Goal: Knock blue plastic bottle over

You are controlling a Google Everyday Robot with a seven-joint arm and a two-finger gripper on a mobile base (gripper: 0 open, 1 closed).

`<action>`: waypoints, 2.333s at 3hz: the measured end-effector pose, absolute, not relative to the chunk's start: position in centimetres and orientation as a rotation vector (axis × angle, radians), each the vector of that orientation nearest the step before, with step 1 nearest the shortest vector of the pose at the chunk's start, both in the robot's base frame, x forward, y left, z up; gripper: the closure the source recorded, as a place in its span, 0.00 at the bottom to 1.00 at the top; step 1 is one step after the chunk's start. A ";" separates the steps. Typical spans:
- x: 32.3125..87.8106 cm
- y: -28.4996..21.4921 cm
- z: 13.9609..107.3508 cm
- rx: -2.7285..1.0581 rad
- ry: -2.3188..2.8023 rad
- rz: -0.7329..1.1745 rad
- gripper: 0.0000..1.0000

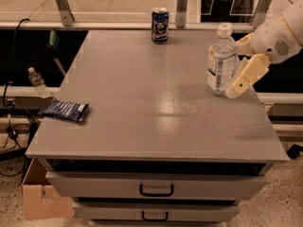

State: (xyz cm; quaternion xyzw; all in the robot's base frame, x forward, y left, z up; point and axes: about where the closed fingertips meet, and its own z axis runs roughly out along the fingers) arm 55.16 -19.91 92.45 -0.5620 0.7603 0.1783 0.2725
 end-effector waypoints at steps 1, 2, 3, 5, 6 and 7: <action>54.1 -15.9 93.8 -1.566 1.959 0.570 0.00; 53.5 -13.4 94.5 -1.599 1.913 0.610 0.00; 53.3 -12.4 94.0 -1.605 1.908 0.625 0.00; 54.0 -17.4 93.6 -1.522 1.906 0.591 0.00; 54.6 -21.4 95.5 -1.486 1.855 0.530 0.00; 54.9 -21.3 96.1 -1.484 1.842 0.516 0.00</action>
Offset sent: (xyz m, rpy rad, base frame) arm -0.0273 0.0936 0.0303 0.1127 0.0037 0.1828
